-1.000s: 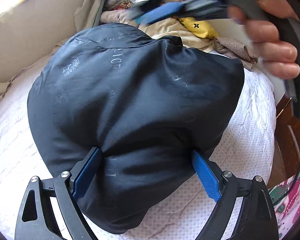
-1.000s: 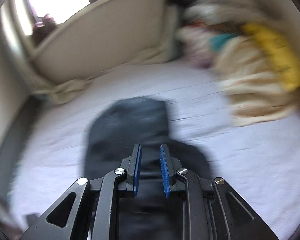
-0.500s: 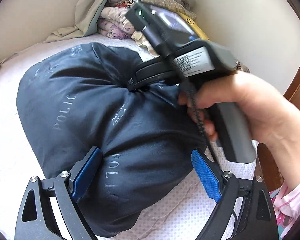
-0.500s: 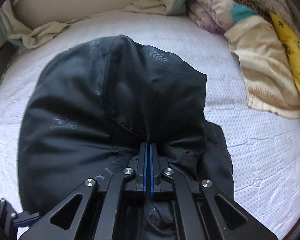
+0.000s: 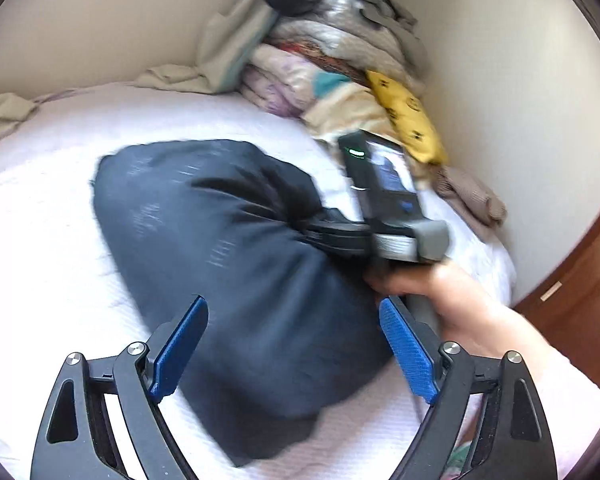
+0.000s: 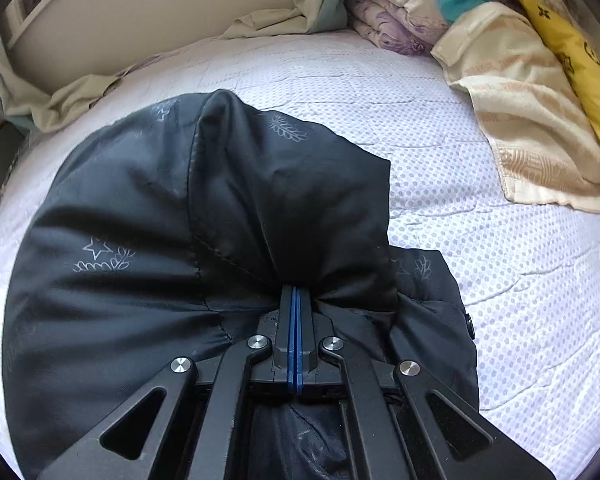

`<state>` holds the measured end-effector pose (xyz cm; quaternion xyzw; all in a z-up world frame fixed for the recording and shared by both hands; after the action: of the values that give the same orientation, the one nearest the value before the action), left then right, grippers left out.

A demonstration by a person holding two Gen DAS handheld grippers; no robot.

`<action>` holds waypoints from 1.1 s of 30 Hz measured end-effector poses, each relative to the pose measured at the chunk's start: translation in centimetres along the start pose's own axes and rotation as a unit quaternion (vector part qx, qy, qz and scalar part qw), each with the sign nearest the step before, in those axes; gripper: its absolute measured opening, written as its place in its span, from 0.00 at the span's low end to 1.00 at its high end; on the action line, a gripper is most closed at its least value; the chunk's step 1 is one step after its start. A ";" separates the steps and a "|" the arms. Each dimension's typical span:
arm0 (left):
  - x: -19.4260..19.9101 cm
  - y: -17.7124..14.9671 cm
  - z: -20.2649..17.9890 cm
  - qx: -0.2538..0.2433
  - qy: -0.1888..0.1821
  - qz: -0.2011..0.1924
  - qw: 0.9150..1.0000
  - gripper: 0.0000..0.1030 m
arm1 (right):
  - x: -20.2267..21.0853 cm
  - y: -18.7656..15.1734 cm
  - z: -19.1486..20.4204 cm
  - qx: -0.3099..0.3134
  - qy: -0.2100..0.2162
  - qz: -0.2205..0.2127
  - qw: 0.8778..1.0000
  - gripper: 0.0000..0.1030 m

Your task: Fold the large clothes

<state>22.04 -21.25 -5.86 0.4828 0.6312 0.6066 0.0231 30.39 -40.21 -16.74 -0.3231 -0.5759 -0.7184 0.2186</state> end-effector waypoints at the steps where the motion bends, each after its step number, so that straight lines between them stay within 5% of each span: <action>1: -0.8 -0.5 0.6 0.005 0.001 0.017 1.000 0.83 | 0.3 0.1 0.1 0.002 -0.002 0.000 1.000 0.00; 3: -2.3 -1.7 1.2 0.008 0.006 0.046 0.999 0.79 | 1.0 0.6 0.4 0.003 0.005 0.000 1.000 0.00; 6: -3.0 -2.8 0.9 -0.033 0.038 0.048 0.998 0.83 | 2.0 1.2 0.1 -0.034 0.040 0.008 0.999 0.00; 11: -2.8 -3.0 1.7 -0.025 0.038 0.053 0.998 0.85 | 5.7 2.7 -1.2 -0.089 0.080 0.007 0.993 0.02; 12: -2.8 -2.9 1.8 -0.022 0.038 0.053 0.998 0.85 | 6.9 3.0 -1.1 -0.082 0.078 -0.002 0.994 0.14; 13: -2.8 -2.9 2.1 -0.015 0.039 0.054 0.998 0.85 | 8.6 3.5 -1.1 -0.069 0.068 -0.018 0.995 0.36; 15: -2.9 -2.8 2.3 -0.008 0.040 0.055 0.998 0.85 | 12.0 3.8 -1.2 -0.045 0.047 -0.044 0.997 0.56; 19: -3.1 -2.7 2.1 -0.006 0.042 0.055 0.998 0.86 | 15.6 2.4 -0.7 -0.018 0.048 -0.057 0.997 0.59; 24: -3.1 -2.7 2.1 -0.006 0.042 0.056 0.998 0.87 | 12.3 -1.8 -2.0 -0.008 0.006 0.022 1.000 0.59; 33: -3.5 -3.2 1.4 -0.022 0.036 0.063 0.997 0.90 | 5.0 -7.5 -3.8 -0.064 0.047 0.120 0.990 0.59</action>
<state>22.92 -21.78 -10.65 0.4986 0.5864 0.6378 -0.0268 20.99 -41.76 -18.82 -0.3694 -0.4746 -0.7369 0.3087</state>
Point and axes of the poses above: each gripper's, at about its wrist camera, not at the fingertips, and x roughly against the way its jaws point, z to its left, y to its top, the point moved 9 cm from there along -x, roughly the way its jaws point, and after that the axes turned 11 degrees about -z, right-handed, at the moved point
